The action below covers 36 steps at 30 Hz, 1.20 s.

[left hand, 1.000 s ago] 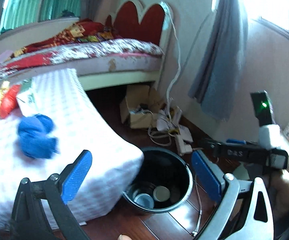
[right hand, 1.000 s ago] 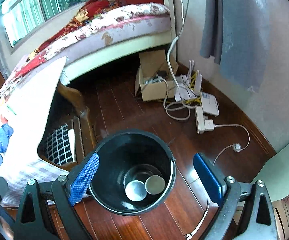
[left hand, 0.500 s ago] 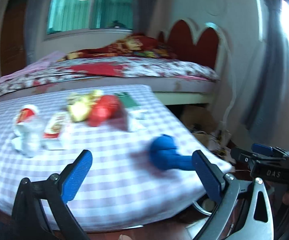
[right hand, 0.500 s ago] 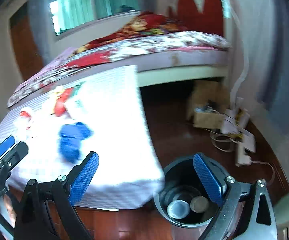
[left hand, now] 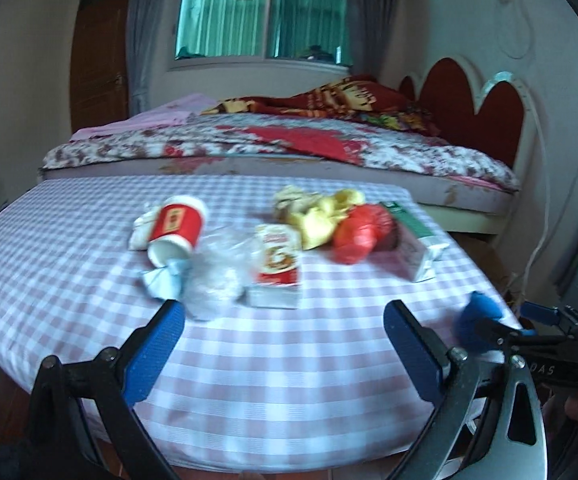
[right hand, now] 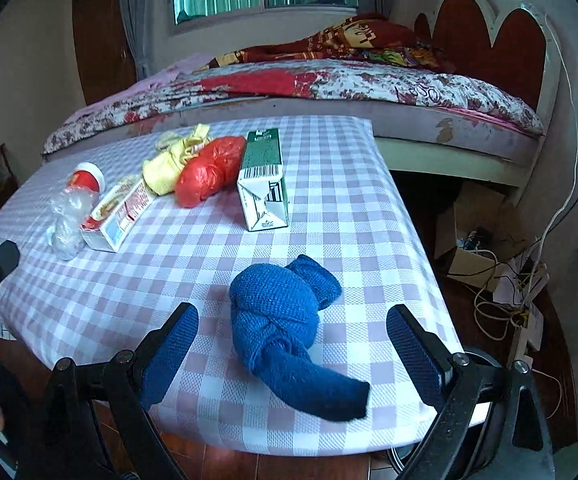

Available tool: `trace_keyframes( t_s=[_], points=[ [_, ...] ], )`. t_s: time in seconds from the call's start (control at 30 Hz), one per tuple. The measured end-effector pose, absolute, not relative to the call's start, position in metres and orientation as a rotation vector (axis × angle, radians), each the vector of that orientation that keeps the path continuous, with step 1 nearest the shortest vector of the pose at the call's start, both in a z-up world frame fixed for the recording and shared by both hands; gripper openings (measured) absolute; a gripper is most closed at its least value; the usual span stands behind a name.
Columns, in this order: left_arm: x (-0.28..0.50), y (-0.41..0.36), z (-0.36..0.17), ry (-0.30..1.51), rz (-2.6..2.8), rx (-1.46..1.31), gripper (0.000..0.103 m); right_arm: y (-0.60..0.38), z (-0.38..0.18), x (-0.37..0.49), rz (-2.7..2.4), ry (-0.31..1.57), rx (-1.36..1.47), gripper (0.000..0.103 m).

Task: Collect trash
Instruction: 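Grasp the knotted blue cloth with the right tool while the left tool grasps the clear plastic bag, then carry the cloth and bag over the black bin and release both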

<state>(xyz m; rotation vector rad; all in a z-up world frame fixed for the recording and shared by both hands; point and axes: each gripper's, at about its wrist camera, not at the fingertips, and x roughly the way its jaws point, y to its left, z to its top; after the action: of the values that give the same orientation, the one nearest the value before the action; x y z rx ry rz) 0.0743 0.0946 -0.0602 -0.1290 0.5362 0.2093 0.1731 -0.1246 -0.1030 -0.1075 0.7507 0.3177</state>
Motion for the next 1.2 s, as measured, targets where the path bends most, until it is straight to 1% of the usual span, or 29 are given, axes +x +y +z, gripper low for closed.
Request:
trace_keyframes(
  t_s=[0.03, 0.13, 0.17, 0.2, 0.23, 0.27, 0.3, 0.4, 0.43, 0.5, 0.53, 0.57, 0.6, 0.63, 0.77, 1.2],
  points=[
    [0.074, 0.098, -0.063, 0.543, 0.219, -0.129, 0.100, -0.124, -0.104, 0.174, 0.315, 0.756, -0.108, 0.096],
    [0.079, 0.116, -0.072, 0.559, 0.250, -0.141, 0.100, -0.122, -0.110, 0.176, 0.311, 0.767, -0.110, 0.089],
    [0.083, 0.123, -0.076, 0.573, 0.256, -0.143, 0.098, -0.121, -0.112, 0.179, 0.313, 0.774, -0.107, 0.083],
    [0.086, 0.129, -0.078, 0.584, 0.261, -0.143, 0.094, -0.119, -0.115, 0.181, 0.315, 0.781, -0.105, 0.075],
    [0.090, 0.134, -0.081, 0.592, 0.267, -0.144, 0.092, -0.118, -0.117, 0.184, 0.316, 0.789, -0.101, 0.071],
    [0.096, 0.141, -0.083, 0.602, 0.268, -0.147, 0.086, -0.118, -0.119, 0.186, 0.322, 0.794, -0.095, 0.061],
    [0.101, 0.145, -0.084, 0.609, 0.269, -0.148, 0.085, -0.117, -0.120, 0.188, 0.323, 0.798, -0.090, 0.056],
    [0.116, 0.157, -0.087, 0.615, 0.269, -0.138, 0.079, -0.113, -0.120, 0.194, 0.323, 0.798, -0.084, 0.050],
    [0.121, 0.159, -0.089, 0.627, 0.268, -0.131, 0.077, -0.112, -0.120, 0.197, 0.324, 0.797, -0.080, 0.050],
    [0.133, 0.164, -0.096, 0.650, 0.259, -0.116, 0.068, -0.111, -0.120, 0.200, 0.325, 0.795, -0.077, 0.048],
    [0.136, 0.165, -0.099, 0.662, 0.253, -0.111, 0.066, -0.110, -0.120, 0.201, 0.326, 0.795, -0.074, 0.048],
    [0.140, 0.166, -0.102, 0.675, 0.237, -0.108, 0.060, -0.110, -0.120, 0.202, 0.328, 0.795, -0.072, 0.048],
    [0.142, 0.166, -0.105, 0.682, 0.226, -0.106, 0.051, -0.110, -0.120, 0.203, 0.329, 0.795, -0.070, 0.048],
    [0.144, 0.166, -0.107, 0.697, 0.214, -0.108, 0.044, -0.110, -0.120, 0.202, 0.331, 0.793, -0.068, 0.047],
    [0.138, 0.161, -0.103, 0.686, 0.181, -0.102, 0.036, -0.114, -0.116, 0.197, 0.337, 0.768, -0.060, 0.047],
    [0.086, 0.120, -0.056, 0.536, 0.085, -0.158, 0.035, -0.143, -0.086, 0.172, 0.321, 0.660, -0.033, 0.046]
  ],
)
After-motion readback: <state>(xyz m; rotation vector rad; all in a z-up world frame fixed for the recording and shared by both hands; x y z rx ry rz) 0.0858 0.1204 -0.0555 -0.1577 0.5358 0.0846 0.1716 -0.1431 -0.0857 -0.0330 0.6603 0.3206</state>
